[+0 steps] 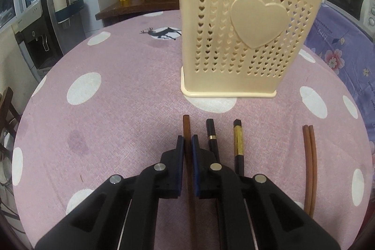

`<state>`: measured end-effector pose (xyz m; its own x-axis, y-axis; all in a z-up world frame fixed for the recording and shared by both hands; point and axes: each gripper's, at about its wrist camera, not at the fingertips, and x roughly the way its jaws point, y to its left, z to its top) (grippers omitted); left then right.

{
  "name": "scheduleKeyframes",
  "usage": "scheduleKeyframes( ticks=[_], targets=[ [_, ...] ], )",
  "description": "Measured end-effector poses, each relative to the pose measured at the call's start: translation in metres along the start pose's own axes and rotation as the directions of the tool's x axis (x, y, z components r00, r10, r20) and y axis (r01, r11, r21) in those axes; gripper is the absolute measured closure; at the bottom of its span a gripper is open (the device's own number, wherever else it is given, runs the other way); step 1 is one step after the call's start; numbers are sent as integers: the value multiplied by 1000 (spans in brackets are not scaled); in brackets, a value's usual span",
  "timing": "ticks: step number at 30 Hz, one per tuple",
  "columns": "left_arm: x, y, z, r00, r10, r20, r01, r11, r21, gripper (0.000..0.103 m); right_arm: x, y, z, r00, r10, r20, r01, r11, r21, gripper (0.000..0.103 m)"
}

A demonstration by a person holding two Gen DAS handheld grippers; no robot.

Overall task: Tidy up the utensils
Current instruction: 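Grasp a wooden chopstick with the left tool while the right tool holds the spoon, then carry the chopstick and metal spoon over the basket and lower them in with both tools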

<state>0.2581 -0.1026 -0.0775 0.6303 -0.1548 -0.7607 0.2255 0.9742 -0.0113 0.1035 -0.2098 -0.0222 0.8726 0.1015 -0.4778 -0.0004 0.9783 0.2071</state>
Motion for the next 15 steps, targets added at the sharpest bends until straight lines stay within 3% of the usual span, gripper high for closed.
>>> scheduleKeyframes(
  ticks=[9,15],
  targets=[
    [-50,16,20,988,-64,142,72,996,-51,95,4,0,-1,1000,8,-7,-8,1000,13,65],
    [-117,32,41,944,-98,314,120,992,-51,95,4,-3,4,1000,4,1,-4,1000,20,65]
  ],
)
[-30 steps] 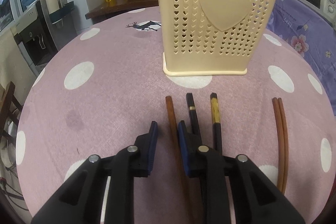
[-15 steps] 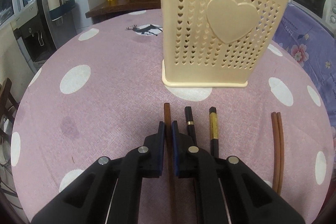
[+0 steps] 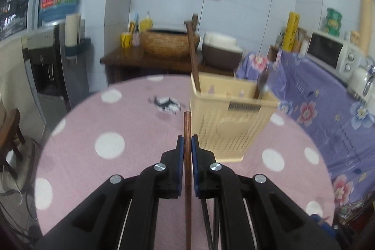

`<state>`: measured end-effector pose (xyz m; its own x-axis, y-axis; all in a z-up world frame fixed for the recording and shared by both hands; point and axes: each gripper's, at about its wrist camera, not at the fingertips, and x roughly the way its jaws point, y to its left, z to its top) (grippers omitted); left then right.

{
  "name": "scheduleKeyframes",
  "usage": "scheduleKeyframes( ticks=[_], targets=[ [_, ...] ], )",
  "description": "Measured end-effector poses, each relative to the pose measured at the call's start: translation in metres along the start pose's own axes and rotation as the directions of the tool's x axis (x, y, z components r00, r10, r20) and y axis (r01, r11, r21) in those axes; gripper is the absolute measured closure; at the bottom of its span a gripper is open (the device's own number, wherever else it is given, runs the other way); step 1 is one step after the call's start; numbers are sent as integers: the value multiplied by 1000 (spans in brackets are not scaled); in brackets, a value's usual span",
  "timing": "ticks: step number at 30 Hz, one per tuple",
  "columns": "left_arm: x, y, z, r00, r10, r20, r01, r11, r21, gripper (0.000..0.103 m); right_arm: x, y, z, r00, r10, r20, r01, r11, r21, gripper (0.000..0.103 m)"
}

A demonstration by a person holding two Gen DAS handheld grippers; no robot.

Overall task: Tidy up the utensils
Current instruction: 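Carry the chopstick and metal spoon over the basket and lower them in with both tools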

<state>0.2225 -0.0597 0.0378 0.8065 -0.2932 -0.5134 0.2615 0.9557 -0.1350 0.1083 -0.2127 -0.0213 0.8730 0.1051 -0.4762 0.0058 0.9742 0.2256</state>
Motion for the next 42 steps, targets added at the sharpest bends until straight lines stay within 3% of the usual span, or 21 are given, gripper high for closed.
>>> scheduleKeyframes(
  ticks=[6,20,25,31,36,42],
  targets=[
    [-25,7,21,997,-16,77,18,1000,-24,95,1,1,4,1000,6,-1,-6,1000,1,65],
    [-39,15,40,991,-48,125,53,998,-32,95,12,4,38,997,80,-11,-81,996,-36,65],
    [-51,16,69,981,-93,172,103,994,-46,95,17,10,80,996,77,44,-72,993,-94,65],
    [-66,4,142,953,-162,257,179,983,-45,95,32,16,165,989,34,142,-17,992,-122,65],
    [-57,-13,194,932,-107,347,134,989,-55,95,46,18,228,971,-29,238,58,991,-118,65],
    [-17,-23,196,922,-35,385,68,995,-72,95,85,13,253,957,-97,272,130,986,-106,65]
  ],
)
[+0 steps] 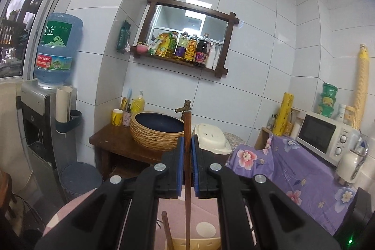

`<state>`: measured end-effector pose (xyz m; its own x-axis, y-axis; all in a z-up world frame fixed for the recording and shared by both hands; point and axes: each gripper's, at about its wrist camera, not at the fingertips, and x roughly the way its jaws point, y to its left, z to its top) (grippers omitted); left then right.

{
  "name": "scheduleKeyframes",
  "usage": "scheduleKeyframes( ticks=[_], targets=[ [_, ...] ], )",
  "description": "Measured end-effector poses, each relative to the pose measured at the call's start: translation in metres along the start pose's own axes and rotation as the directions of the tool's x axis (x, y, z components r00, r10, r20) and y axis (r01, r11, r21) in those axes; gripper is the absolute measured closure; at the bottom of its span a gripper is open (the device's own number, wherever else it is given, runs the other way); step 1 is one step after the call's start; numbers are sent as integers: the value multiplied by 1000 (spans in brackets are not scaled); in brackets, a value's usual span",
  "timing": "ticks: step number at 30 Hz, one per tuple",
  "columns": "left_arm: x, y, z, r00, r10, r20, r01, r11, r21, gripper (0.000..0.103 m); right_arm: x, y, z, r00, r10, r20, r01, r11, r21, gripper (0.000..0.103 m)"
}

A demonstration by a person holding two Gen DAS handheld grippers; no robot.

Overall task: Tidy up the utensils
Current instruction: 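Carry the chopstick and metal spoon over the basket and lower them in with both tools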

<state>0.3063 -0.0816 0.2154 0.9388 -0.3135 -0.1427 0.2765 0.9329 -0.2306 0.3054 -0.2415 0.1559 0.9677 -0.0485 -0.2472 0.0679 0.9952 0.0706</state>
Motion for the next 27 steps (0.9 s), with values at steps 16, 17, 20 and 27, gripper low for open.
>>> scheduleKeyframes(
  ticks=[16,17,20,27],
  targets=[
    [21,16,-105,988,22,-153,-23,1000,0,95,41,6,-100,993,-66,-103,59,996,-72,65],
    [22,17,-109,986,26,-162,-26,1000,0,95,41,7,-103,992,-73,-104,64,994,-87,65],
    [26,22,-121,981,28,-193,-30,1000,-8,95,39,9,-114,991,-71,-116,59,993,-104,65],
    [24,26,-129,976,21,-215,-23,1000,-5,95,36,10,-128,990,-89,-106,75,989,-131,65]
  ],
)
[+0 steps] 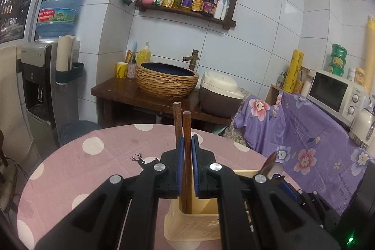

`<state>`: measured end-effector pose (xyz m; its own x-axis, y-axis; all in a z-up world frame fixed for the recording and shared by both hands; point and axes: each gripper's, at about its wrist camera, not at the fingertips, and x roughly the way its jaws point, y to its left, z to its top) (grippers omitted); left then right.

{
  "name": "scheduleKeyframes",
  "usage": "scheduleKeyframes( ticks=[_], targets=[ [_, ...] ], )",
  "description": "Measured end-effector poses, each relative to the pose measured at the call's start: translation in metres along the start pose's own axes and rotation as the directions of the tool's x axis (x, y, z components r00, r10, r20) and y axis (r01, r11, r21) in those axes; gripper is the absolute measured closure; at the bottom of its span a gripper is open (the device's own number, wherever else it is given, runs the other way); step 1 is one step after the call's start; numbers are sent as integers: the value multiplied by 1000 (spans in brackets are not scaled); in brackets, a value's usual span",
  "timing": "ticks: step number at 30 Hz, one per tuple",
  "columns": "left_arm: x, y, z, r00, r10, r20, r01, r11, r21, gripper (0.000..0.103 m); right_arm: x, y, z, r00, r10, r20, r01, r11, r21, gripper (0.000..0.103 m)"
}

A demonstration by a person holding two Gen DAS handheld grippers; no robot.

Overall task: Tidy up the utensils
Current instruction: 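Carry the chopstick and metal spoon over the basket and lower them in with both tools, then open both tools and withdraw them from the basket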

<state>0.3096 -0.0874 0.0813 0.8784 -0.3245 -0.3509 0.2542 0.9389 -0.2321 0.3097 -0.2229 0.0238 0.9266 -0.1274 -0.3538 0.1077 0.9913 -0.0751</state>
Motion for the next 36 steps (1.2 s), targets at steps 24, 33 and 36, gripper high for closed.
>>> scheduleKeyframes(
  ticks=[24,33,36],
  targets=[
    [-75,21,-99,973,0,-231,22,996,91,18,-114,-22,-93,980,5,-201,11,997,80,41],
    [-71,39,-144,946,51,-321,-27,997,79,18,-107,-36,-135,943,12,-333,41,988,152,42],
    [-71,38,-151,942,62,-331,-32,995,95,18,-105,-35,-138,934,25,-356,37,985,167,42]
  ],
)
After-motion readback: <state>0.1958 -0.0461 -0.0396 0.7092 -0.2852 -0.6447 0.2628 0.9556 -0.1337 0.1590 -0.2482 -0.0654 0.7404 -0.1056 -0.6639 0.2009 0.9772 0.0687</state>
